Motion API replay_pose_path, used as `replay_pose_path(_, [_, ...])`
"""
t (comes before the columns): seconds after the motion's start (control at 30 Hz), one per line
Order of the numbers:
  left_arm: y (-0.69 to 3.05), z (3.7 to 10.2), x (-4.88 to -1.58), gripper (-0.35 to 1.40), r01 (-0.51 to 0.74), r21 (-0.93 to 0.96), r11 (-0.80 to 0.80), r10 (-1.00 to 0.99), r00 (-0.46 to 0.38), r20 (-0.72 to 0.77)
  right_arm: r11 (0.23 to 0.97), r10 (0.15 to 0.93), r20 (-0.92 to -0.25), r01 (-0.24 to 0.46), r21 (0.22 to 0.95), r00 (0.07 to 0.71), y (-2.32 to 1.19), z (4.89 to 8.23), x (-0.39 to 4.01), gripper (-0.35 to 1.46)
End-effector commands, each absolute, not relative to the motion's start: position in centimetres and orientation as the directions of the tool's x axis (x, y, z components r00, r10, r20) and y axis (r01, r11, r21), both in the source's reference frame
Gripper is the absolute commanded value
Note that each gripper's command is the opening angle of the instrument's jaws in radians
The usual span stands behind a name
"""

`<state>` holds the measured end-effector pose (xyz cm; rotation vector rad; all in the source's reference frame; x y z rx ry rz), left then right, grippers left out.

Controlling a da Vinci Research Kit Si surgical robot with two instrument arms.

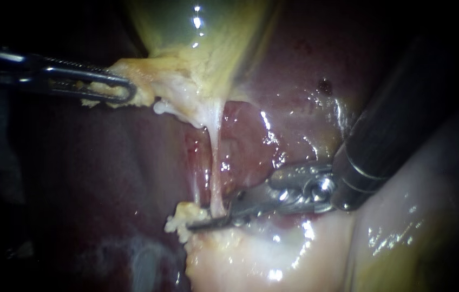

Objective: Clipping first clip right tube

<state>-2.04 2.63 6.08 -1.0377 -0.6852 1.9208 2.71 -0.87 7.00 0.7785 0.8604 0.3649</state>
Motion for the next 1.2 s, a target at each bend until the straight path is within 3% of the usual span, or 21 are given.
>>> replay_pose_path(0.03, [2.63, 6.07, -2.04, -0.35, -0.408, -0.758, -0.509, 0.858, -0.316, -0.405, 0.674, 0.577, -0.538, 0.014, 0.739, 0.615, -0.87, 7.0, 2.71, -0.23])
replay_pose_path(0.37, [2.63, 6.07, -2.04, -0.35, -0.408, -0.758, -0.509, 0.858, -0.316, -0.405, 0.674, 0.577, -0.538, 0.014, 0.739, 0.615, -0.87, 6.99, 2.7, -0.17])
replay_pose_path(0.53, [2.63, 6.07, -2.04, -0.35, -0.408, -0.758, -0.509, 0.858, -0.316, -0.405, 0.668, 0.59, -0.548, 0.022, 0.744, 0.592, -0.86, 6.99, 2.74, 0.37])
replay_pose_path(0.6, [2.63, 6.07, -2.04, -0.35, -0.408, -0.758, -0.509, 0.858, -0.316, -0.405, 0.665, 0.61, -0.563, 0.026, 0.746, 0.558, -0.85, 7.0, 2.79, 0.48])
replay_pose_path(0.8, [2.63, 6.08, -2.04, -0.35, -0.408, -0.758, -0.509, 0.858, -0.316, -0.405, 0.674, 0.631, -0.571, -0.006, 0.739, 0.525, -0.86, 7.01, 2.82, 0.49])
replay_pose_path(1.2, [2.62, 6.08, -2.04, -0.35, -0.408, -0.758, -0.509, 0.858, -0.316, -0.406, 0.743, 0.555, -0.653, 0.046, 0.667, 0.516, -0.83, 7.06, 2.78, 0.5])
